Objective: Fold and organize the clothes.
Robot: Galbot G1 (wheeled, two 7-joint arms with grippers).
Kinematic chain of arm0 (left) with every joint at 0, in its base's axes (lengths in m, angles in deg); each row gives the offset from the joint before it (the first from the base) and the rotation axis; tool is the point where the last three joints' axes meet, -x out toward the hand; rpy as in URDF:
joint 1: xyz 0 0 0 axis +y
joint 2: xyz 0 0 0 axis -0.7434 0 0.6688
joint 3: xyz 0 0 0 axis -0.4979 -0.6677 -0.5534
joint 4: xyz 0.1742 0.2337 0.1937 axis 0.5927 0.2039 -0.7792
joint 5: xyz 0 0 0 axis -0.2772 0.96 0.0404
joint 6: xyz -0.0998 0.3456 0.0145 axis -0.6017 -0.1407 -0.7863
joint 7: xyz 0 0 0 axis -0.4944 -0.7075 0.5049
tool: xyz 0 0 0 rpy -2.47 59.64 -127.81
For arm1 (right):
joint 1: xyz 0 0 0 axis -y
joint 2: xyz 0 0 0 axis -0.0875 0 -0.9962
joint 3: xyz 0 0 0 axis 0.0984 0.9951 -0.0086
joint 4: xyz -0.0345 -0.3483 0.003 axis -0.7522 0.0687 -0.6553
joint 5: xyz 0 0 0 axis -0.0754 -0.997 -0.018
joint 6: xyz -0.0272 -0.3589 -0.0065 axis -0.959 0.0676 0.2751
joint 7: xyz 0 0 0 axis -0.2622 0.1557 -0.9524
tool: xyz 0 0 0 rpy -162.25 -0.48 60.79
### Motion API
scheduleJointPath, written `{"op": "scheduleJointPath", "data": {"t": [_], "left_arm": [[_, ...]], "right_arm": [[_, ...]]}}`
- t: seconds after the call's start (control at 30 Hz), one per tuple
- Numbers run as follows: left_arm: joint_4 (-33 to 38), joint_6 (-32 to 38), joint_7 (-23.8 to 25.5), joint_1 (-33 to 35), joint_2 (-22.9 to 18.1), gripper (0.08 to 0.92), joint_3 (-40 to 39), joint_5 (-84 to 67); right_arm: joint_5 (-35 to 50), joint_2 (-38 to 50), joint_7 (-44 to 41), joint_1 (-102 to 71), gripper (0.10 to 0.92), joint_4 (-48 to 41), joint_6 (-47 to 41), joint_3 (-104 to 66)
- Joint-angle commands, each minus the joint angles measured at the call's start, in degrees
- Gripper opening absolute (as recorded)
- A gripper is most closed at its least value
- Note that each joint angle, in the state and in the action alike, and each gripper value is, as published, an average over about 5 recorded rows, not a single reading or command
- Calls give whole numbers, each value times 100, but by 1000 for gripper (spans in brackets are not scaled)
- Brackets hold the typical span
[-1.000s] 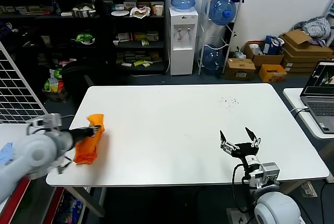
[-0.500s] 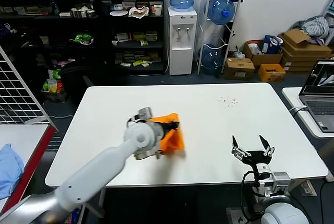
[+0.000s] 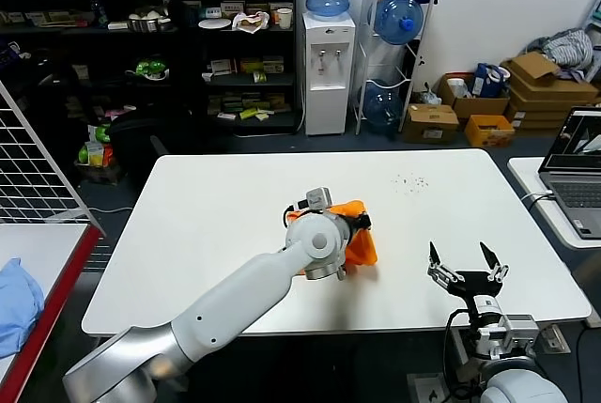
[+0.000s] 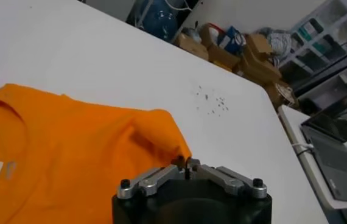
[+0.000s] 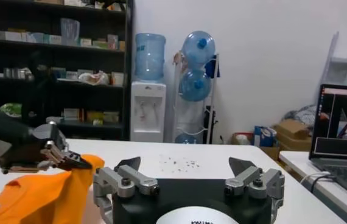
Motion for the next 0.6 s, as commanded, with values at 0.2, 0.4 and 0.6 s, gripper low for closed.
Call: {"op": "scheduleJointPath", "data": {"t": [0.2,0.4,0.6], "left_arm": [[-9,24,94,-15,-201,112,-70,330],[1416,135,1262,602,928,255,-26,1958],[2633,1249,3261,2477,2665,428,1259,4230]], "right_arm": [[74,75,-303,-60,921,20,250,-97],[271,366,-593,-41,921,-43,241,-193],[516,428,-907,-63,921,-215,530,-230]]}}
